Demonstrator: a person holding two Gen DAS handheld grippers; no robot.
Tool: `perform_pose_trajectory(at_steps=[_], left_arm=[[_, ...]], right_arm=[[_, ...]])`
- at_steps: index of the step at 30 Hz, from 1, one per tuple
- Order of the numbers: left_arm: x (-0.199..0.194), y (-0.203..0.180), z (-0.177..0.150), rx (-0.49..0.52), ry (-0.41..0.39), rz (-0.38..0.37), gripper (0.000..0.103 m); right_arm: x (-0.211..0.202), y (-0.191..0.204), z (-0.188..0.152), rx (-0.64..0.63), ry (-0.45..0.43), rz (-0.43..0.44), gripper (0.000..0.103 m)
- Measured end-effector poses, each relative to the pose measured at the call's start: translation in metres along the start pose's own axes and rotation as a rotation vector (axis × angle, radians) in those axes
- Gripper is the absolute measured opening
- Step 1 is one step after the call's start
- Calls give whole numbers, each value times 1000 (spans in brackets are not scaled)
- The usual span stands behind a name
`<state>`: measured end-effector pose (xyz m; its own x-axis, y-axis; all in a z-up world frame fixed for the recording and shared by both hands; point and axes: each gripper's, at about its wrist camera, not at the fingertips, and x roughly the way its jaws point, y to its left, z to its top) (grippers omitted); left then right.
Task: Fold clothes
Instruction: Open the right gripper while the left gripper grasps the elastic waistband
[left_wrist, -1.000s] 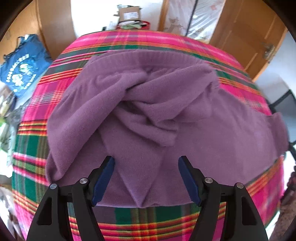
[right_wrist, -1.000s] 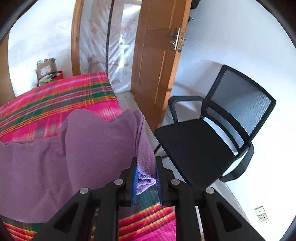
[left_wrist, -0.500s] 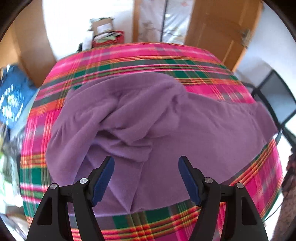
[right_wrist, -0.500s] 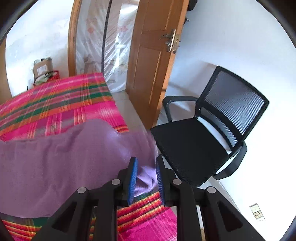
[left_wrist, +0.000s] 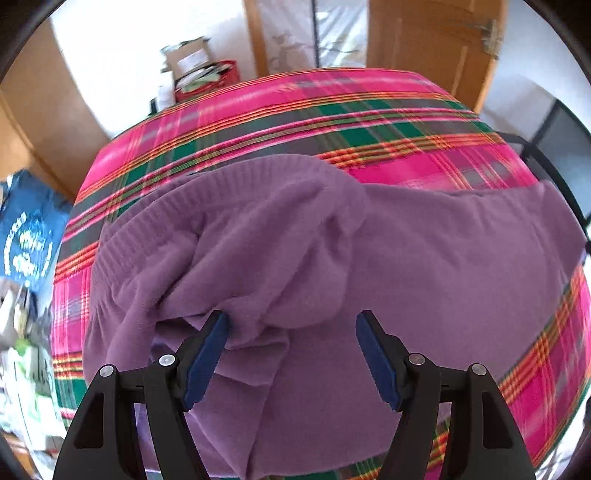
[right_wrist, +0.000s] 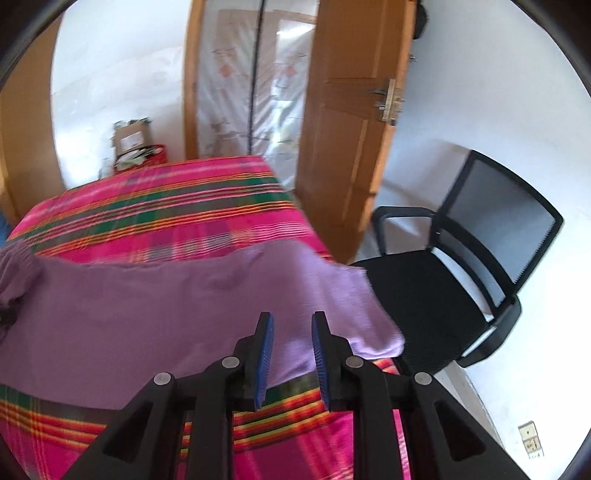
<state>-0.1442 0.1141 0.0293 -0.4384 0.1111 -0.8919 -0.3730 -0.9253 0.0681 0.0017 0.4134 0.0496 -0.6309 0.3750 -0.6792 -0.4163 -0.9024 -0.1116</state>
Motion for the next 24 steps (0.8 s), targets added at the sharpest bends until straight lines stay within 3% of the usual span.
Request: perform_pose_trajectory(at_steps=[6,9,14,16,24], left_arm=[[4,12,9,-69,7,-9,72],[5,17,13,-97,9,-18,64],[10,30,17,-156,37,-40,30],[6,35,17,-173,26,-61,22],[-9,57,18,-273,-23,-152,13]], right_arm=[[5,30,-3,-45,13,65,22],[4,44,-2,-67,9,97,22],[2,63,0,-107,3,146,22],[1,72,-2,-137,2,178,22],[5,107,-7,-206,39,249,22]])
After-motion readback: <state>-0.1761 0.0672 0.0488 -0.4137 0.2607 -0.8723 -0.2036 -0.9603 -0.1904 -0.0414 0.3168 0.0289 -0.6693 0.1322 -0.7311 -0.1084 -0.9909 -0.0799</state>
